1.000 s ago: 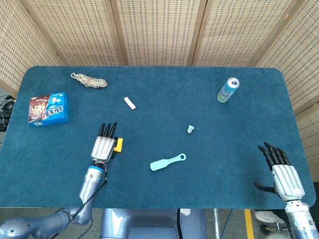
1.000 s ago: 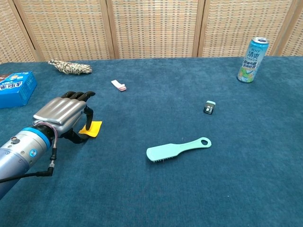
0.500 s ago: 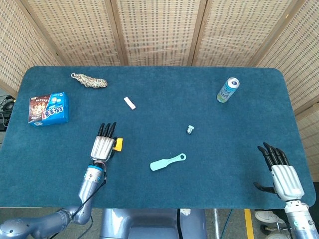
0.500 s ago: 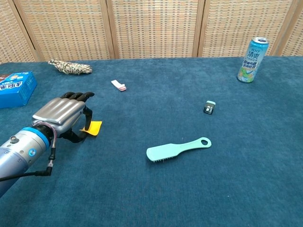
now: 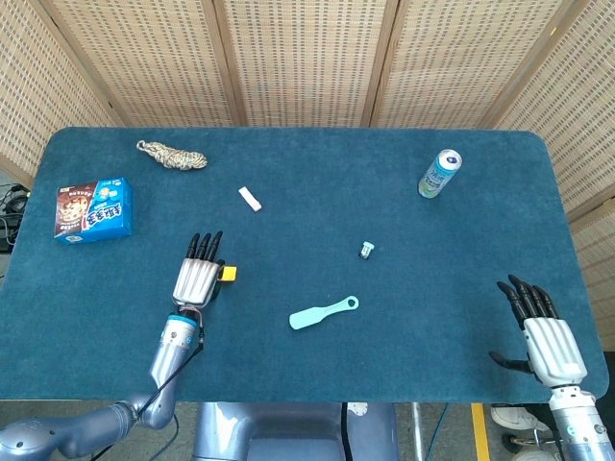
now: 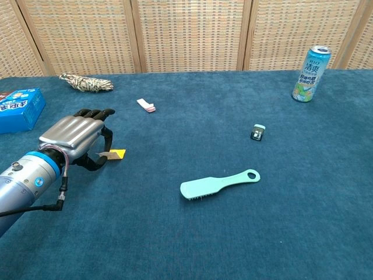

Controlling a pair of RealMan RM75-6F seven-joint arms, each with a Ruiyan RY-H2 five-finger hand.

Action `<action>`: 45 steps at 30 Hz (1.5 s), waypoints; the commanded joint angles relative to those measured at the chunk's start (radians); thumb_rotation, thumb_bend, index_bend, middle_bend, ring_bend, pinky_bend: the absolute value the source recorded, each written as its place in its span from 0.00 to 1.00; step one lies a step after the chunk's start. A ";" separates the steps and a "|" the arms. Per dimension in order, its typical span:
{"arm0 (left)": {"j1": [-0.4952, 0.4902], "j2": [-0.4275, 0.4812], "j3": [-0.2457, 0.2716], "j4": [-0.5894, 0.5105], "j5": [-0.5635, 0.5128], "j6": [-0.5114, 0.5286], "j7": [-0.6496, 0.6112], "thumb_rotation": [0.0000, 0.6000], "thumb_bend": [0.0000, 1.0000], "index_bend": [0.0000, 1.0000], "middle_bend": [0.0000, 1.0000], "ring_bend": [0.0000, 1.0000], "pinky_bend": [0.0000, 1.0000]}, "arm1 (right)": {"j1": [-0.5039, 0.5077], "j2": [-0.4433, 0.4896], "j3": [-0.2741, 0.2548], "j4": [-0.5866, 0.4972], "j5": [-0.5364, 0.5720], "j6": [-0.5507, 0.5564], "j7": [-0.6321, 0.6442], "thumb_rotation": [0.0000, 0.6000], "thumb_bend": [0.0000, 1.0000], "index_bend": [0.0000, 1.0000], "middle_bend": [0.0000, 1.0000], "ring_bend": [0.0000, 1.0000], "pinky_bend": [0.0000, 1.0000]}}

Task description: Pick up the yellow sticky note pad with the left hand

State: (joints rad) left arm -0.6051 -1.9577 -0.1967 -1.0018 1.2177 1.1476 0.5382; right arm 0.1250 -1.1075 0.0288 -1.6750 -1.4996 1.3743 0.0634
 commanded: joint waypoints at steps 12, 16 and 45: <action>-0.071 -0.016 -0.071 0.085 -0.043 -0.061 -0.013 1.00 0.48 0.59 0.00 0.00 0.00 | 0.005 -0.002 0.003 0.006 0.012 -0.013 0.003 1.00 0.00 0.00 0.00 0.00 0.00; -0.083 -0.010 -0.090 0.071 -0.035 -0.039 -0.040 1.00 0.48 0.59 0.00 0.00 0.00 | 0.006 -0.001 0.005 0.009 0.015 -0.015 0.008 1.00 0.00 0.00 0.00 0.00 0.00; 0.084 0.662 -0.210 -0.923 -0.168 -0.311 -0.781 1.00 0.46 0.59 0.00 0.00 0.00 | -0.007 -0.017 0.019 0.002 0.041 0.015 -0.068 1.00 0.00 0.00 0.00 0.00 0.00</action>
State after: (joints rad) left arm -0.5354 -1.3646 -0.3803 -1.8590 1.0565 0.9075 -0.1582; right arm 0.1179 -1.1247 0.0476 -1.6727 -1.4593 1.3897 -0.0041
